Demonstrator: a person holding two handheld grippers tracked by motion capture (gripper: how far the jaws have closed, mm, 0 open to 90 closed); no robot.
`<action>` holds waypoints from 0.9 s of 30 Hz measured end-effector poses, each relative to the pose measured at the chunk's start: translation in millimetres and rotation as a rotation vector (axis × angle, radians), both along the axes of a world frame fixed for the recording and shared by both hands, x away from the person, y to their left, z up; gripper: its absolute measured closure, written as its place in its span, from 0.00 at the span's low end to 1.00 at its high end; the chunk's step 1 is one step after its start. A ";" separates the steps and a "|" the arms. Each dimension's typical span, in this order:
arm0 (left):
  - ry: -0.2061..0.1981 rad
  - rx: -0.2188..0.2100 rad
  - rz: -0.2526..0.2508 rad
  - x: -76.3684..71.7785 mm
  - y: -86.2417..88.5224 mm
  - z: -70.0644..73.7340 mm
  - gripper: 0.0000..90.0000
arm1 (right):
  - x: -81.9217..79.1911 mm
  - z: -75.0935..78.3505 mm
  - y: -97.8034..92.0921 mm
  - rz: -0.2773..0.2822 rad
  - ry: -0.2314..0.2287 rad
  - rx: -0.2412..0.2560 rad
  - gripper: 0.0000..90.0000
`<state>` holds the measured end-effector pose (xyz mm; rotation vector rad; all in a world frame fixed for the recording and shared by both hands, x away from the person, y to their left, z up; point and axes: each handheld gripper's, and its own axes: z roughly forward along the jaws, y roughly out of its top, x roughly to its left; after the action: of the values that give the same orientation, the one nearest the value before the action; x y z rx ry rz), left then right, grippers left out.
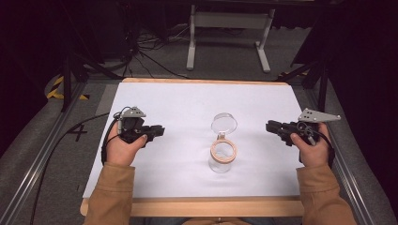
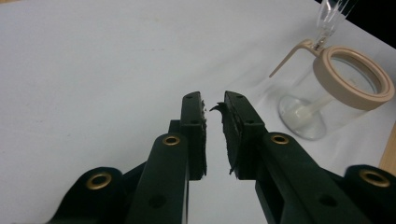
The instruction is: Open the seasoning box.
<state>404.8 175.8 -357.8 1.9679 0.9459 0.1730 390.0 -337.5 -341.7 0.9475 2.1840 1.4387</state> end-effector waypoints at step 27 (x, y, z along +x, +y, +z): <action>0.104 0.070 0.053 18.6 11.1 -36.6 0.86 | 32.6 -63.4 -38.8 -0.117 0.229 -0.098 0.61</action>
<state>423.4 186.9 -394.5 2.0336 1.0732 0.1366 422.7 -376.3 -405.1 1.2345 2.2913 1.2096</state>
